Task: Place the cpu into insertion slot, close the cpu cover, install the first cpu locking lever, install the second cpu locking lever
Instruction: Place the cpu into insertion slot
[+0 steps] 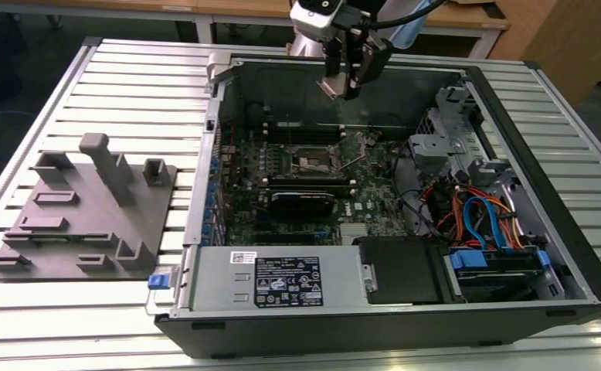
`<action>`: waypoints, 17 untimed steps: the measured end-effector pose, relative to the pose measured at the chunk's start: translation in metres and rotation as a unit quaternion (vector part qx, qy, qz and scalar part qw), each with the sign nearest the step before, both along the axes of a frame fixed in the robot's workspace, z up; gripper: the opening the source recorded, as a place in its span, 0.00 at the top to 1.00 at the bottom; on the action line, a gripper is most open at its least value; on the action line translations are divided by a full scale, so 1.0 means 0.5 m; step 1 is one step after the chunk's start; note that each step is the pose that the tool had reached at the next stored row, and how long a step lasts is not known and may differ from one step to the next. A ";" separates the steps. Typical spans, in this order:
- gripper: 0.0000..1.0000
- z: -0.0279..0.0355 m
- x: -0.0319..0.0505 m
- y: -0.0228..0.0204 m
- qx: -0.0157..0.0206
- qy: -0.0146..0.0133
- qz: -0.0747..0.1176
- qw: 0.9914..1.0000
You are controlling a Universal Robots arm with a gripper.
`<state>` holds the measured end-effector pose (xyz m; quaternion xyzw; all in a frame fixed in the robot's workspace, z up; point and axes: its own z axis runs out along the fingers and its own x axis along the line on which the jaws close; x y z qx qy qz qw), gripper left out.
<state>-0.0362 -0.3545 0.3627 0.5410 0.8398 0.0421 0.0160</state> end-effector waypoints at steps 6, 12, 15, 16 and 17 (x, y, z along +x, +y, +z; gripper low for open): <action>0.46 -0.001 0.000 0.0001 0.000 0.000 -0.001 1.000; 0.46 -0.009 0.000 0.0016 0.000 0.013 -0.006 1.000; 0.46 -0.011 0.000 0.0016 0.000 0.013 -0.028 1.000; 0.46 -0.013 0.000 0.0017 0.000 0.013 -0.034 0.999; 0.46 -0.014 0.000 0.0019 0.000 0.013 -0.039 0.999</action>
